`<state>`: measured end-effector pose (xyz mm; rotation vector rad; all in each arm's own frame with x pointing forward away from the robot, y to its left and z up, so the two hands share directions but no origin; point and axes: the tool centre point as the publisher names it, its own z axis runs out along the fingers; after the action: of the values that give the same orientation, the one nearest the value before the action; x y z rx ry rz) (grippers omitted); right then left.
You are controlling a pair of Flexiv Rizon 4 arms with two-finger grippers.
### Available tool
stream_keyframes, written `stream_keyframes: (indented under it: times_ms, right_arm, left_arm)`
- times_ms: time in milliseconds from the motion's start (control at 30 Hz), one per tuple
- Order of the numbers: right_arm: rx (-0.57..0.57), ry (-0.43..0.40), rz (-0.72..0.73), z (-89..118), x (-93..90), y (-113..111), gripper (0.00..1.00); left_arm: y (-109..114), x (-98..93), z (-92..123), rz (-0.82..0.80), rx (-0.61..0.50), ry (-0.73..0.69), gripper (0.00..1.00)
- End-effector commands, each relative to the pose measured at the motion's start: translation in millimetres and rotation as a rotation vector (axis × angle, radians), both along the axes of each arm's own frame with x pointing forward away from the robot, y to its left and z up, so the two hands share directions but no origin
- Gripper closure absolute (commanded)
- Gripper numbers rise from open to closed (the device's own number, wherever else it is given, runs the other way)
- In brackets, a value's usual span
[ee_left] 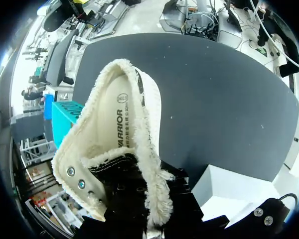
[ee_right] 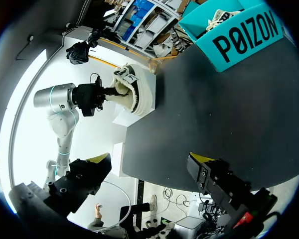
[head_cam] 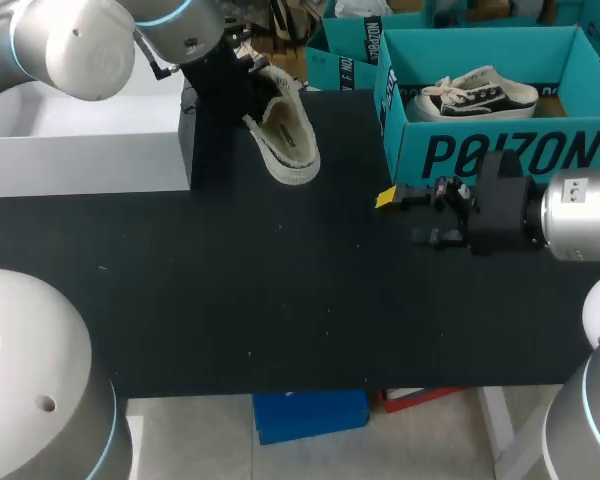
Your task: Take the shoe out of the shoebox, open the shoe tongue, remove and reinsert the insole, then place the shoe into the shoebox
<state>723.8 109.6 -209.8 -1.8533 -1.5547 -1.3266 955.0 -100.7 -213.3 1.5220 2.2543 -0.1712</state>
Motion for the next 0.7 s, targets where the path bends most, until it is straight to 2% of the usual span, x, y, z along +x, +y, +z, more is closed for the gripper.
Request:
stream_keyframes:
  times_ms: [33,233,700]
  right_arm:
    - [0.0,0.0,0.0,0,0.6,0,0.0]
    - [0.0,0.0,0.0,0,0.6,0,0.0]
    - [0.0,0.0,0.0,0,0.6,0,0.0]
  left_arm:
    - [45,-14.4,50,0.103,-0.025,-0.065,1.0]
    - [100,-7.3,59,0.29,-0.081,-0.083,1.0]
    - [201,2.2,40,0.639,-0.14,-0.082,1.0]
